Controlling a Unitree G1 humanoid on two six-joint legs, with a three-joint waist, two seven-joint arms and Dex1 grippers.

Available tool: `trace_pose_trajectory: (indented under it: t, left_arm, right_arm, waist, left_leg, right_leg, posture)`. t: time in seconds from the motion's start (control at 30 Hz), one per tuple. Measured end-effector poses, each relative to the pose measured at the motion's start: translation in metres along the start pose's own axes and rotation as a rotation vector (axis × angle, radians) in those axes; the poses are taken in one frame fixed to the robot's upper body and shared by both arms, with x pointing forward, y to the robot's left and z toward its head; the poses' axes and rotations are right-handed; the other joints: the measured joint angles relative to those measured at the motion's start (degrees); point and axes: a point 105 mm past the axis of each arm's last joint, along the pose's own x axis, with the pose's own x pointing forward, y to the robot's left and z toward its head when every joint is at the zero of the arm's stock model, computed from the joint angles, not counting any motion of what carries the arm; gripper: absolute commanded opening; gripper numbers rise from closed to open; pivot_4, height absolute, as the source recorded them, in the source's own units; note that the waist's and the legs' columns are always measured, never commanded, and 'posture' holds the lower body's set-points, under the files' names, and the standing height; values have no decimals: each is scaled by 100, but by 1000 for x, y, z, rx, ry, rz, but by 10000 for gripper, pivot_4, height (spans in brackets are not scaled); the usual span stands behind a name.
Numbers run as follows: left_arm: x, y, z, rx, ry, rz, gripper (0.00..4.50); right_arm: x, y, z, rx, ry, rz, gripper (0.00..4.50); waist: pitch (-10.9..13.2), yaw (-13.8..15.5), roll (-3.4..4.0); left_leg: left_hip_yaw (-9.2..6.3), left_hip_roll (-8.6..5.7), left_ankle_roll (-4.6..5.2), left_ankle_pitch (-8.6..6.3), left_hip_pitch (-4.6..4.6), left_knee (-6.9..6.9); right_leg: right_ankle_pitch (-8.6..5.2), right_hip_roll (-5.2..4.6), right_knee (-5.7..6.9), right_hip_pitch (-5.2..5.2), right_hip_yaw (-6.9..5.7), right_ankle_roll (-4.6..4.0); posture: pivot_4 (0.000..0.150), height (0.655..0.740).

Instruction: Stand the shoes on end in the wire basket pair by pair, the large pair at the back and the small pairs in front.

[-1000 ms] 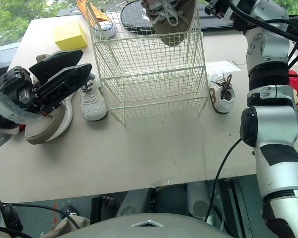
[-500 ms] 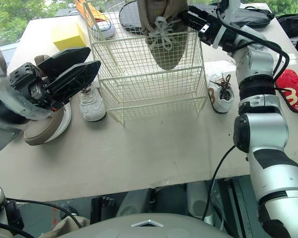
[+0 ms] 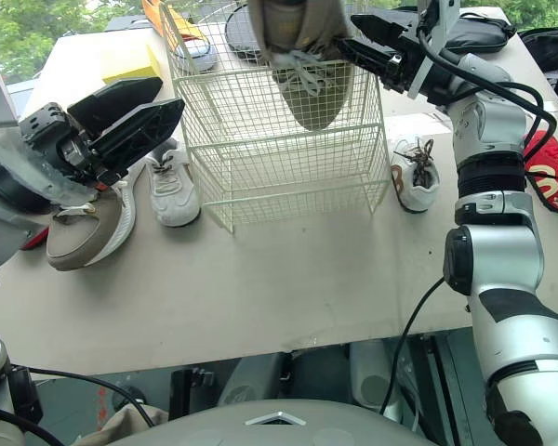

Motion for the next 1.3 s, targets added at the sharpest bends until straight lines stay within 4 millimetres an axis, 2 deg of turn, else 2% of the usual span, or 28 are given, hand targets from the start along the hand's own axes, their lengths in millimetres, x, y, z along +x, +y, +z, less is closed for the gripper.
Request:
trace_pose_trajectory:
  t: [0.03,0.07,0.23,0.33,0.43,0.5,0.53,0.63,0.73,0.8,0.87,0.97,1.17,1.3]
  left_arm:
    - [0,1,0,-1,4,-2,35029]
    - [0,1,0,0,6,-4,35029]
    - [3,5,-2,-7,22,-10,35029]
    - [2,13,-1,-18,30,11,35029]
    - [1,26,-1,-51,35,55,35029]
    - [-2,41,-1,-72,41,107,35029]
    - [-4,53,-1,-87,44,151,35029]
    - [-11,79,-3,-96,55,251,35029]
    - [-33,118,-9,-68,151,421,35029]
    - [-49,134,-17,-38,242,498,35029]
    - [-72,148,-44,-33,402,578,35029]
    - [-106,158,-85,-137,530,648,35029]
    - [-128,154,-91,-177,553,657,35029]
    - [-134,154,-97,-215,538,670,35029]
  right_arm:
    - [-5,-4,-1,-36,26,-24,43494]
    - [-8,-6,-1,-54,34,-39,44713]
    - [-32,-18,7,-177,97,-136,44713]
    - [-53,-17,16,-251,146,-168,44713]
    - [-68,8,23,-219,153,-88,44713]
    - [-71,39,29,-179,143,36,44713]
    - [-71,59,35,-162,136,117,44713]
    - [-76,93,39,-142,155,246,44713]
    - [-81,124,35,-85,168,343,44713]
    - [-78,132,37,-57,141,359,44713]
    - [-74,141,45,-58,101,389,44713]
    - [-71,150,55,-50,53,441,44713]
    - [-72,152,55,-38,41,478,44713]
    - [-71,149,56,-29,35,469,44713]
  waist:
    - [0,9,0]
    - [0,13,0]
    - [0,19,0]
    - [0,38,0]
    - [0,71,0]
    - [0,84,0]
    - [0,91,0]
    - [-2,123,-3]
    - [-4,132,-6]
    - [-4,109,-6]
    - [-5,102,-2]
    - [-4,116,-7]
    - [-10,129,-16]
    - [-13,127,-11]
  left_leg:
    - [0,-1,-1,0,0,0]
    - [0,-1,-1,0,0,0]
    - [-1,0,-1,0,0,-3]
    - [-1,0,-1,0,0,-6]
    - [-1,2,0,0,0,-4]
    - [-1,3,0,0,3,-4]
    - [-1,2,0,0,5,-2]
    - [-3,1,0,0,5,1]
    - [-8,-3,0,0,8,0]
    - [1,-3,0,0,16,-3]
    - [6,-2,0,0,30,-17]
    - [1,4,0,0,38,-20]
    - [4,5,2,-2,55,-21]
    - [6,6,1,-2,64,-27]
  right_leg:
    - [0,0,0,0,0,0]
    - [0,0,0,0,0,0]
    - [0,0,-2,-1,0,0]
    - [0,0,-4,-1,0,0]
    - [0,0,-3,-1,2,0]
    - [0,1,1,-1,3,0]
    - [0,2,3,-1,4,0]
    - [0,1,4,4,-1,0]
    - [0,2,1,10,-7,0]
    - [0,2,3,10,0,0]
    - [0,2,2,16,7,0]
    - [-1,2,-3,27,0,-1]
    - [-1,-6,-5,43,3,-1]
    - [-1,-5,0,48,5,-1]
  posture:
    - [1500,7400]
    - [1500,7400]
    - [1500,7400]
    - [1500,7400]
    - [1500,7400]
    - [1500,7400]
    - [1500,7400]
    - [1500,7400]
    - [1500,7400]
    - [1500,7400]
    - [1500,7400]
    - [1500,7400]
    - [1500,7400]
    - [1500,7400]
